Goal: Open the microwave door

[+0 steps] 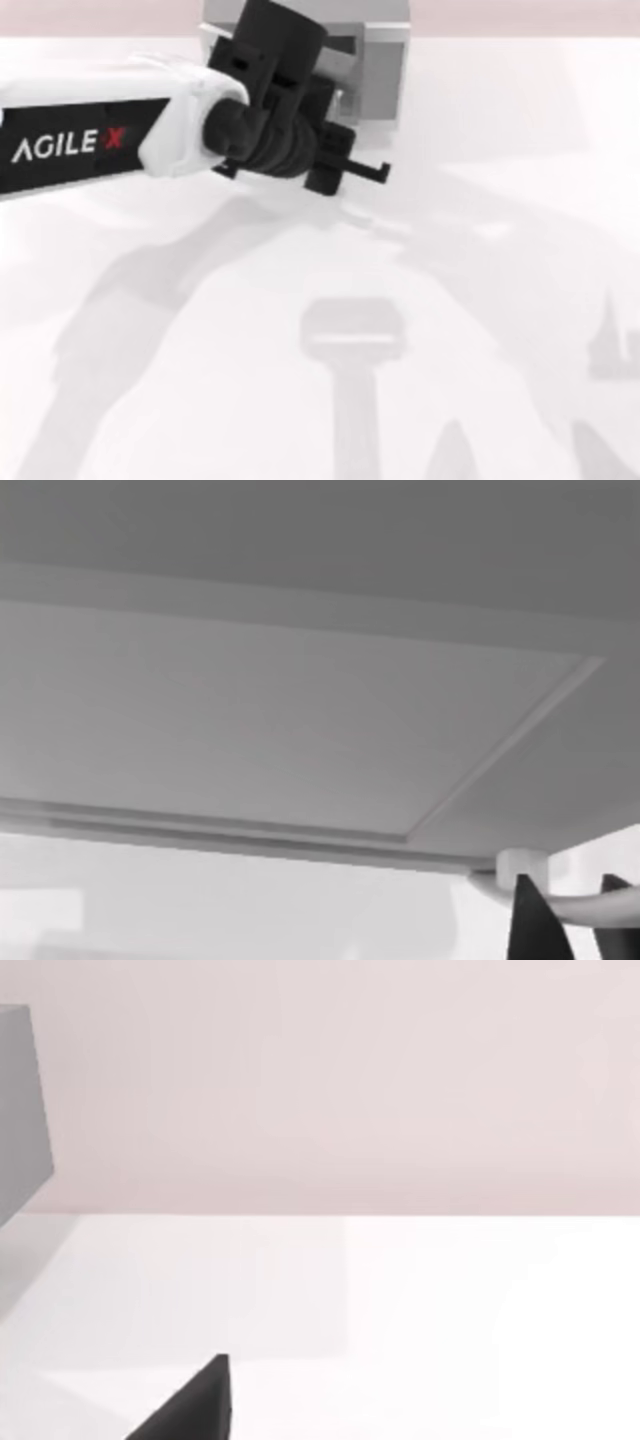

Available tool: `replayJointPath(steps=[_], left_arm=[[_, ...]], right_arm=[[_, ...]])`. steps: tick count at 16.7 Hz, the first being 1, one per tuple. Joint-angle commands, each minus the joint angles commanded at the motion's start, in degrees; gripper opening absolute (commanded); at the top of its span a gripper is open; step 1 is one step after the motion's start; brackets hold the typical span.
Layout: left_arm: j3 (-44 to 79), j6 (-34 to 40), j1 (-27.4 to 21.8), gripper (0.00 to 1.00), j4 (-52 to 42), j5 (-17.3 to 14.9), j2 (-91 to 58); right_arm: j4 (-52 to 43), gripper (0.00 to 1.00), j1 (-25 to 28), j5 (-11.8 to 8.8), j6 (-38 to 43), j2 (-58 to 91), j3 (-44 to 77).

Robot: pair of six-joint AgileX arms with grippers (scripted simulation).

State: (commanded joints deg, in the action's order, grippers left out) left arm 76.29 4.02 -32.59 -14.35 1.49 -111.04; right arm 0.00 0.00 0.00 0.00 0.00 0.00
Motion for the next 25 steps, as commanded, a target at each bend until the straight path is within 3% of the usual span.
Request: replayJointPath(steps=[10,17,25], left_arm=[[0.0,0.0,0.0,0.0,0.0,0.0,0.0],[-2.0,-2.8,1.0,0.0,0.6,-2.4,1.4],[-2.0,-2.9,1.0,0.0,0.6,-2.5,1.4]], right_arm=[[0.0,1.0,0.0,0.0,0.0,0.0,0.0],[0.0,1.0,0.0,0.0,0.0,0.0,0.0],[0.0,1.0,0.0,0.0,0.0,0.0,0.0]])
